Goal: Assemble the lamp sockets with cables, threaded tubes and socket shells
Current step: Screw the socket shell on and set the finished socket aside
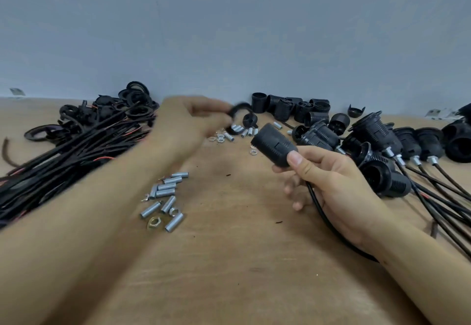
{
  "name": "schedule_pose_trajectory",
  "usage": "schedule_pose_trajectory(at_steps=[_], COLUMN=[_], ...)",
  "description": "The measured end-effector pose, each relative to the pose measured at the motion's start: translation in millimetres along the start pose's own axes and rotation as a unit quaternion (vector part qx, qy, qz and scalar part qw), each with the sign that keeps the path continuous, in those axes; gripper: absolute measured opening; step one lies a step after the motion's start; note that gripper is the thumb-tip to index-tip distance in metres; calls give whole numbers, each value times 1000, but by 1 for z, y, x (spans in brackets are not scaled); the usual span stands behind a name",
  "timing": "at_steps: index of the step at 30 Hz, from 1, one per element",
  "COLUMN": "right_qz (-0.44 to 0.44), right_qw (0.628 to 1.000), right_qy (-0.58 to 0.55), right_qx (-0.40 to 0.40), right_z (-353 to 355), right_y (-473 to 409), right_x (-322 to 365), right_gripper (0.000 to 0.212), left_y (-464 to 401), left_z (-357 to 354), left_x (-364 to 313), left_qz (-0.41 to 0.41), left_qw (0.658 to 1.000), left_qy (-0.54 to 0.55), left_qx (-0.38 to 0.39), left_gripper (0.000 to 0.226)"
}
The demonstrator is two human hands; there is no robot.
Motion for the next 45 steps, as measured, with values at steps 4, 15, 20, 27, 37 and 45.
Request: schedule_pose_trajectory(at_steps=[4,15,20,27,37,45], right_qz=[12,107,185,161,95,85], right_qw=[1000,992,973,978,993,994], right_qy=[10,59,134,127,67,64], right_qx=[10,16,15,36,29,29], right_z=[1,2,5,4,2,0], right_y=[2,2,5,6,3,3], right_x=[0,-5,-6,-4,-1,-4], right_gripper=[39,33,35,27,35,34], left_y=[45,45,42,42,43,42], left_z=[-14,-4,0,2,1,0], left_x=[1,12,17,16,14,15], left_qz=[57,57,40,13,-15,3], left_qw=[987,970,967,966,958,962], left_qy=[134,188,176,124,178,187], left_qx=[72,144,179,225,226,197], left_gripper=[19,7,22,52,41,51])
Point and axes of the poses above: each hand's wrist, its own y-axis away from the middle knuckle, its own z-axis out of the back of the hand, x = y × z, the point moved 1 cm from there along -y, towards the middle knuckle, and after that the axes turned 2 degrees about -y, right-handed, at the moved point
